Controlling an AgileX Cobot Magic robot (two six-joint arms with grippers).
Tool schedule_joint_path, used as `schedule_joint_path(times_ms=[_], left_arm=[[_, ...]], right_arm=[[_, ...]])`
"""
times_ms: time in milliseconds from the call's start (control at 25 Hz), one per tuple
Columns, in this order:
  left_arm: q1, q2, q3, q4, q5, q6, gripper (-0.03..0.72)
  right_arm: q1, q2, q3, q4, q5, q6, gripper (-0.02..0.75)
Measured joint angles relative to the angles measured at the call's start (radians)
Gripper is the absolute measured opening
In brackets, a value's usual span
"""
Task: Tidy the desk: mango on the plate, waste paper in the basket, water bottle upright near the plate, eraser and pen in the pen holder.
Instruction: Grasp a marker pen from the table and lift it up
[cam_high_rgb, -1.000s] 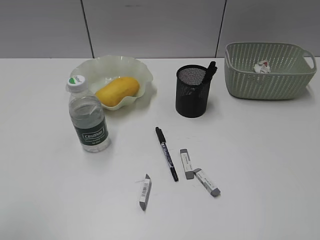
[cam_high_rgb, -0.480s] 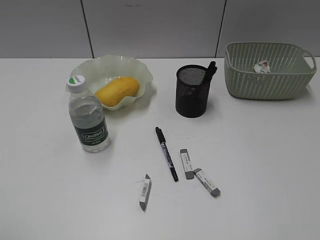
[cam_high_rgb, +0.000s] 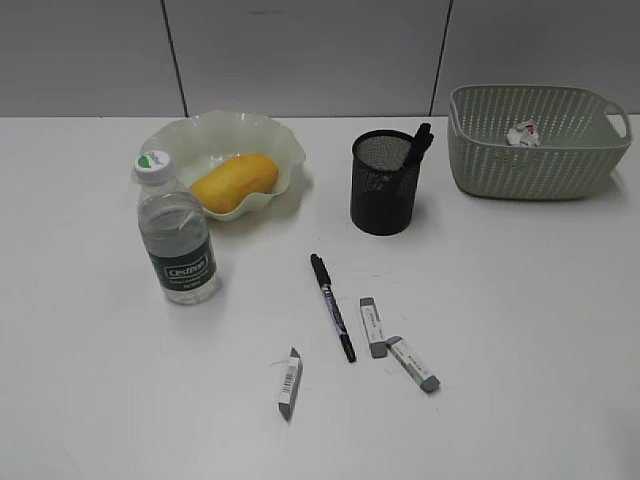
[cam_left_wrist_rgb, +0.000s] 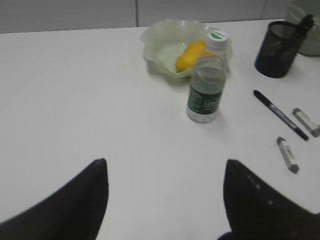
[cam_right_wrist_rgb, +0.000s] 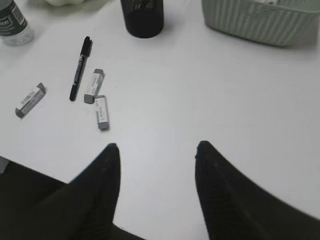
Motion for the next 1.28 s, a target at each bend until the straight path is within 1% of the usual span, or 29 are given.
schedule_joint_path(times_ms=[80, 120, 240, 360, 480, 640, 760, 880, 1160, 1280], left_arm=[[0.068, -0.001, 0.000, 0.000, 0.000, 0.000, 0.533], [0.092, -0.001, 0.000, 0.000, 0.000, 0.000, 0.529], [0.115, -0.001, 0.000, 0.000, -0.001, 0.000, 0.520], [0.116, -0.001, 0.000, 0.000, -0.001, 0.000, 0.519], [0.116, -0.001, 0.000, -0.001, -0.001, 0.000, 0.517], [0.116, -0.001, 0.000, -0.001, -0.001, 0.000, 0.512], [0.116, -0.001, 0.000, -0.001, -0.001, 0.000, 0.510], [0.116, -0.001, 0.000, -0.001, -0.001, 0.000, 0.510], [0.116, -0.001, 0.000, -0.001, -0.001, 0.000, 0.509], [0.116, -0.001, 0.000, -0.001, -0.001, 0.000, 0.498]], right_arm=[[0.000, 0.219, -0.026, 0.074, -0.091, -0.048, 0.443], [0.000, 0.314, -0.046, 0.116, -0.125, -0.080, 0.450], [0.000, 0.642, -0.179, 0.223, -0.171, -0.144, 0.459], [0.017, 0.944, -0.366, 0.237, -0.181, -0.173, 0.462], [0.061, 1.189, -0.569, 0.238, -0.167, -0.193, 0.462], [0.099, 1.453, -0.797, 0.249, -0.105, -0.162, 0.453], [0.100, 1.594, -0.909, 0.248, -0.069, -0.124, 0.444], [0.102, 1.688, -0.975, 0.242, -0.057, -0.095, 0.441], [0.102, 1.788, -1.031, 0.219, -0.055, -0.065, 0.430], [0.102, 1.800, -1.034, 0.213, -0.059, -0.063, 0.401]])
